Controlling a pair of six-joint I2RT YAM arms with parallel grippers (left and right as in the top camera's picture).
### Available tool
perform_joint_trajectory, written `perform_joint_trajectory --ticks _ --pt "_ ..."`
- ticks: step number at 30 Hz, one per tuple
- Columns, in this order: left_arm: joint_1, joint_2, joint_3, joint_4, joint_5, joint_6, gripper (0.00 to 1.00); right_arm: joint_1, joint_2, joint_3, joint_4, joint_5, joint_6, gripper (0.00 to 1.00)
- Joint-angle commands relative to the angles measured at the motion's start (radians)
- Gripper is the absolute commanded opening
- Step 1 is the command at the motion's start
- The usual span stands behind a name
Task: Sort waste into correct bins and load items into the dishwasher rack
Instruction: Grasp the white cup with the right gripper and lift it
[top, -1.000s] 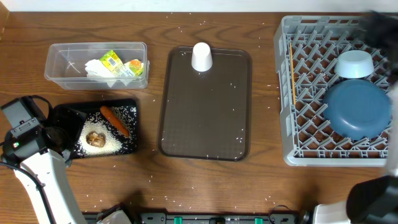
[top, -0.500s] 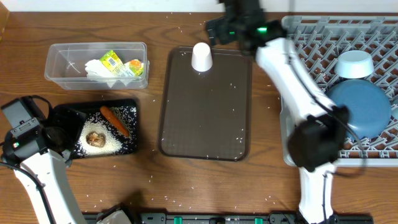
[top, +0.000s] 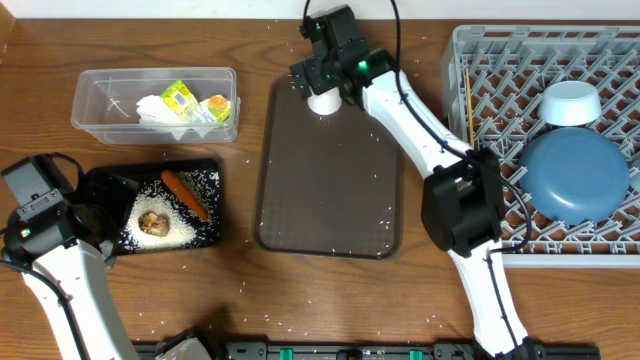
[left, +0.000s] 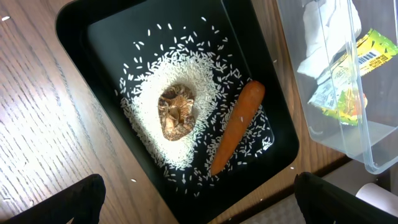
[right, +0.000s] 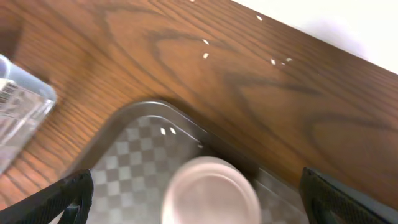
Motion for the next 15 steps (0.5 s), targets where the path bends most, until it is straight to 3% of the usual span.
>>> perform_joint_trajectory --ticks 1,12,14,15 --pt "0.005 -0.005 -0.006 -0.003 -0.012 -0.004 0.98 0.013 0.045 0.023 -0.004 -0.005 0.034 0.99" --pt "0.005 -0.005 -0.006 -0.003 -0.012 -0.004 0.98 0.013 0.092 0.023 -0.011 0.0 0.041 0.98" --pt "0.005 -0.005 -0.006 -0.003 -0.012 -0.004 0.98 0.013 0.092 0.023 -0.019 0.004 0.041 0.93" --pt "0.005 -0.005 -0.006 -0.003 -0.012 -0.004 0.98 0.012 0.092 0.023 -0.026 0.013 0.042 0.86"
